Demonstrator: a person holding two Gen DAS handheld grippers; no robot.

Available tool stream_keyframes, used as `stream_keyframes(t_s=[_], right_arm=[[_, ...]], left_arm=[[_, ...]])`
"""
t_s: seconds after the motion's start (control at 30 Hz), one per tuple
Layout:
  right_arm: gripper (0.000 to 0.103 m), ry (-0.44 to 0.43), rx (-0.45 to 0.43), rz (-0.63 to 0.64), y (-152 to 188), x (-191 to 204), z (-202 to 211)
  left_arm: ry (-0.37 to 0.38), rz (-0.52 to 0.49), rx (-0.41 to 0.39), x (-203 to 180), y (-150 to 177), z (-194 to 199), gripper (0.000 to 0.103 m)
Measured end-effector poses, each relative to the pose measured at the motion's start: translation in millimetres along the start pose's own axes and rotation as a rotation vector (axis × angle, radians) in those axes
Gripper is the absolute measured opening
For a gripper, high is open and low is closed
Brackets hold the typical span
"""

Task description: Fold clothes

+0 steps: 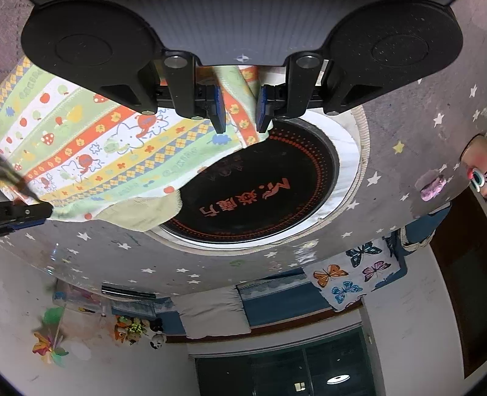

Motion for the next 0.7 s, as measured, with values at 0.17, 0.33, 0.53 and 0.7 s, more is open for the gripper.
stream_keyframes(t_s=[0.17,0.33,0.53,0.7], right_arm=[[0.027,-0.013,-0.029,0.043,-3,14,9],[0.027,-0.038,-0.032,0.018,-14,22,-9],[0.027,-0.056,-0.012,0.08,-21,43,-30],[0.027,0.018,0.004,0.089,-17,37,-36]], left_arm=[[-0.006,0.013,-0.002,1,1,4,0.025],[-0.012,0.016,0.001,1,4,6,0.025],[-0.015,0.013,-0.003,0,5,6,0.025],[-0.008,0.016,-0.006,2,6,6,0.025]])
Point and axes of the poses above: each gripper's, at about its wrist camera, not at the fingertips, and z roughly against the way its jaws point, x to its left, y to its underside, the point moved 2 cm from there along -z, roughly the way its jaws point, and after that the axes turned 14 degrees about -y, right-handed, at the moved point
